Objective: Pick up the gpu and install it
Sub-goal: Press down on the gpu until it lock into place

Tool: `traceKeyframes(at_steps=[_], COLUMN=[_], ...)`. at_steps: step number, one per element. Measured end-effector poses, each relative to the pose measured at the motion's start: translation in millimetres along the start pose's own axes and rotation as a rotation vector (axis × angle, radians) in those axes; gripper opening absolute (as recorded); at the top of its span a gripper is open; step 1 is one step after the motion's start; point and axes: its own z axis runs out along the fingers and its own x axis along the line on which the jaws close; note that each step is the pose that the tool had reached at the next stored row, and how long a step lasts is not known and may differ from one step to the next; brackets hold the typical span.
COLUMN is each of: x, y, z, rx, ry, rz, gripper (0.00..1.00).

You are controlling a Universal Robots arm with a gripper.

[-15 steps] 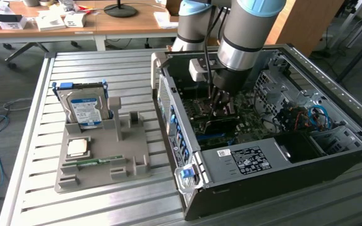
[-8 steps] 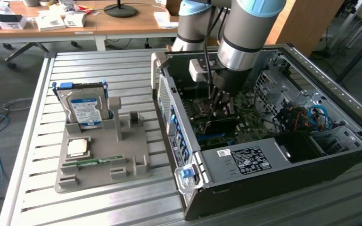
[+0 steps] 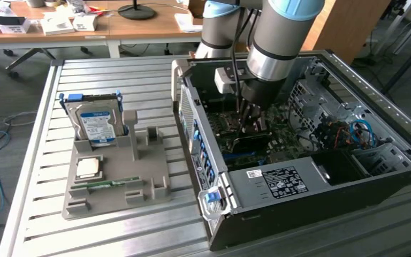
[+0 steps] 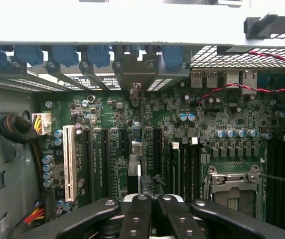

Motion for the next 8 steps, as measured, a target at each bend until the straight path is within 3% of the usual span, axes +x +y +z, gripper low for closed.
traceKeyframes(at_steps=[8], x=[0.1], y=[0.3], z=[1.2], rx=[0.0002], ry=[0.0004], rz=[0.000], gripper=[0.11])
